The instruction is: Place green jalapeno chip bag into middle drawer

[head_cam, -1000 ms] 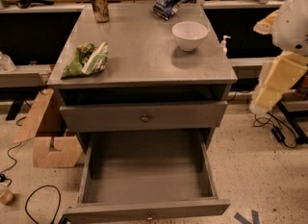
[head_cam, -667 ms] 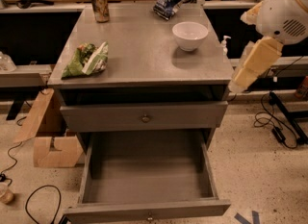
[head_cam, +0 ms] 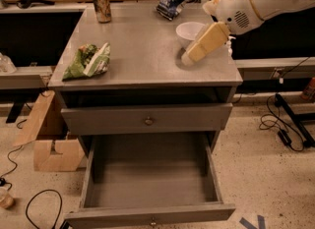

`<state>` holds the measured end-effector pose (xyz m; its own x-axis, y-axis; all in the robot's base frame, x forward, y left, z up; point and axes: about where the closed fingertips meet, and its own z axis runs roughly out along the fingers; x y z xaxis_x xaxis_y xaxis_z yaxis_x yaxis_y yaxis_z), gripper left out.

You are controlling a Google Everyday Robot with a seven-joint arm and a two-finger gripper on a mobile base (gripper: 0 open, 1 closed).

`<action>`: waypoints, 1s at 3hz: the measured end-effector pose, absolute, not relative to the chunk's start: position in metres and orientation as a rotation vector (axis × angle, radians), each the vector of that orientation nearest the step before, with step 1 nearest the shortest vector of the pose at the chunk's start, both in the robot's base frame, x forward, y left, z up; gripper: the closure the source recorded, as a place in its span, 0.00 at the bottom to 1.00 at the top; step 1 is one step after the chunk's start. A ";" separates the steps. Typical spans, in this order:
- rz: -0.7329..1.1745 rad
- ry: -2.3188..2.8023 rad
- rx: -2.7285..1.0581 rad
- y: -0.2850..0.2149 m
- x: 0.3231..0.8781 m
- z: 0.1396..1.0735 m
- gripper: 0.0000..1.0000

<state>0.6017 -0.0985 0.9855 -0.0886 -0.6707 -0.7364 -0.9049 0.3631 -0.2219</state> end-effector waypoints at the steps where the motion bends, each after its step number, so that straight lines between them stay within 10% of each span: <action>1: 0.372 1.830 -1.380 -0.098 0.602 0.985 0.00; 3: 0.446 1.727 -1.506 -0.012 0.663 0.953 0.00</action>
Offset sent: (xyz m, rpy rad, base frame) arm 0.0585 0.0714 -0.0282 -0.0123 -0.0180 0.1143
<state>0.6634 -0.0116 0.9528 0.0127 -0.6693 -0.7429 -0.9452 0.2343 -0.2272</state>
